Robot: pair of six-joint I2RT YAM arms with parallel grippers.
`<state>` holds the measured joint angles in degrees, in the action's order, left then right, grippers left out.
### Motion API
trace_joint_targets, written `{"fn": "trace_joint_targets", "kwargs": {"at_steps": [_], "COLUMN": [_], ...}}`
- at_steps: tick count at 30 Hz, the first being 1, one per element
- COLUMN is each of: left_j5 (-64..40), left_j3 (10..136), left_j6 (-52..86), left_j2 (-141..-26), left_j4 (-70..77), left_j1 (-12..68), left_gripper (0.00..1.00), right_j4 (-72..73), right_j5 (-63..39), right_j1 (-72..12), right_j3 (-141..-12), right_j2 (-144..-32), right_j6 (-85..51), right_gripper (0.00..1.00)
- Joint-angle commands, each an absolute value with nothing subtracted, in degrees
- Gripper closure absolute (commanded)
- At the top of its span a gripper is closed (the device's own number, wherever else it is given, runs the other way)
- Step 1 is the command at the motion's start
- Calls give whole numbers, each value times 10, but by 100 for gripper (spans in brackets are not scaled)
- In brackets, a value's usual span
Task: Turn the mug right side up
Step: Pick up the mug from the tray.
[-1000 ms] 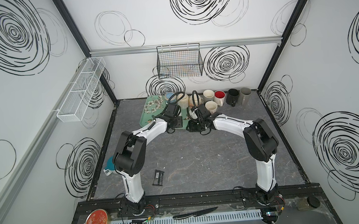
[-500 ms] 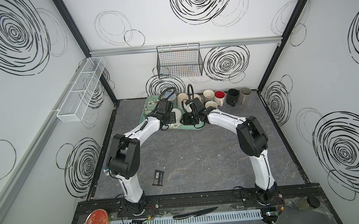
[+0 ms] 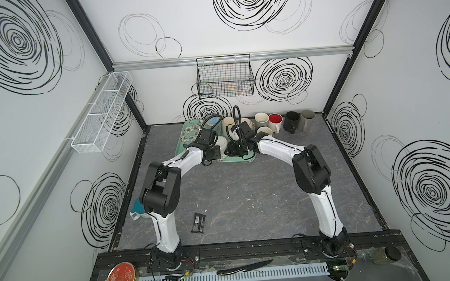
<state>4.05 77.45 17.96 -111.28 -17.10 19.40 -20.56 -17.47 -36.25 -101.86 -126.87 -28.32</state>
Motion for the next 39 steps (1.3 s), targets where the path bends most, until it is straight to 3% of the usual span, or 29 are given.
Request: {"fn": "trace_joint_targets", "kwargs": {"at_steps": [1, 9, 17, 23, 32, 39], "left_j5": [47, 89, 139, 77, -158, -233], "left_j3": [802, 837, 843, 813, 660, 603], "left_j6": [167, 147, 120, 153, 362, 473], "left_j2": [-1134, -1143, -1094, -1031, -936, -910], "left_j4": [-156, -189, -201, -144, 154, 350], "left_j1": [200, 224, 242, 234, 153, 142], "left_gripper": [45, 81, 99, 100, 100, 100], "right_j4": [-213, -168, -67, -25, 40, 186], "right_j5": [-176, -149, -138, -144, -185, -280], "right_j1": [-358, -347, -311, -293, -284, -264], "right_j3": [-1012, -934, -822, -769, -711, -672], "right_j2": [-1254, -1180, -1073, -1016, -959, -939], "right_j6": [-287, -294, -331, -350, -379, -494], "right_gripper": [61, 61, 61, 61, 61, 61]}}
